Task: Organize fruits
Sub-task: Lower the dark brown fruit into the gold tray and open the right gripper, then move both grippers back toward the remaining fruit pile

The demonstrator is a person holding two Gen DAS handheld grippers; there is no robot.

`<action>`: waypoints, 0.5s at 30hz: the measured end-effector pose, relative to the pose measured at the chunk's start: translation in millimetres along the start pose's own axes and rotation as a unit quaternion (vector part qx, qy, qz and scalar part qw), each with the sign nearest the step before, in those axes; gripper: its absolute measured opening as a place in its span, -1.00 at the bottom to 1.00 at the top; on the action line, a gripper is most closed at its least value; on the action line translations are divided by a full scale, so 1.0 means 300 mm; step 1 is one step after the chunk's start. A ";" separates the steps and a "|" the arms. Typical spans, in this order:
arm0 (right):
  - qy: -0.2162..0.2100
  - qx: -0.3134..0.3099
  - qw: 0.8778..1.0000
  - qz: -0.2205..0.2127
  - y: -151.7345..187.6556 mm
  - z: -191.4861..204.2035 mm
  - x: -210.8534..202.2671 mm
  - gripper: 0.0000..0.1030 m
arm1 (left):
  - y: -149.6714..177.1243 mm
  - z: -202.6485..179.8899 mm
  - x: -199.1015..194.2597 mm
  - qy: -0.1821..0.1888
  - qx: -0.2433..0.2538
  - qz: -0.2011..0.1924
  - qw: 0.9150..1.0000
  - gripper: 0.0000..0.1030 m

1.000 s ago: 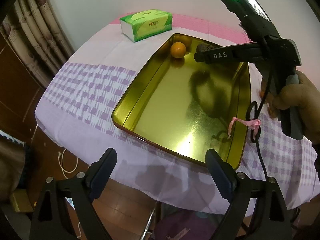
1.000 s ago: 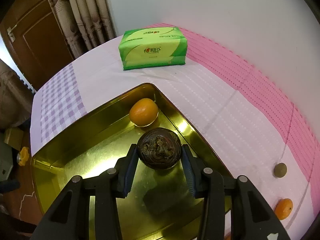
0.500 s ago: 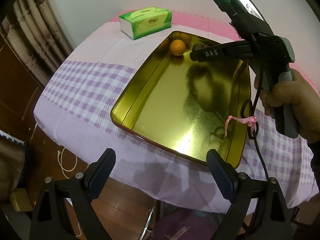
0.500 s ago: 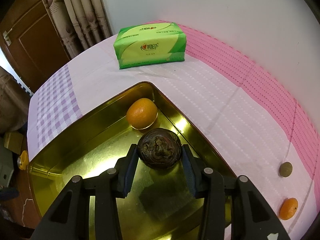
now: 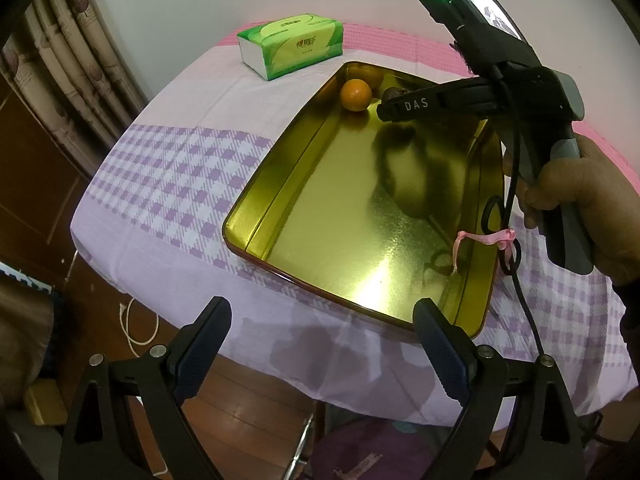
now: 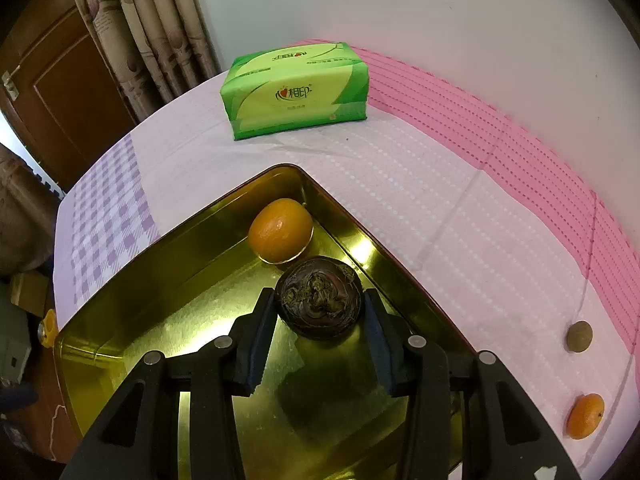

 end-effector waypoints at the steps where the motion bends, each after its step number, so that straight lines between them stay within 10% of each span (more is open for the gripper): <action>1: 0.000 0.001 1.000 0.000 -0.001 0.001 0.001 -0.20 | 0.000 0.000 0.001 0.000 0.001 0.000 1.000 0.79; 15: -0.012 0.016 0.999 -0.034 -0.031 -0.002 -0.053 -0.14 | 0.001 0.000 0.005 -0.005 0.004 0.002 1.000 0.79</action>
Point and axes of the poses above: each gripper's, at about its wrist camera, not at the fingertips, and x roughly the way its jaws point, z to its left, y to its underside, the point moved 9 cm from there along x, roughly the way its jaws point, and after that the axes turned 11 degrees about z, right-handed, at the moved point
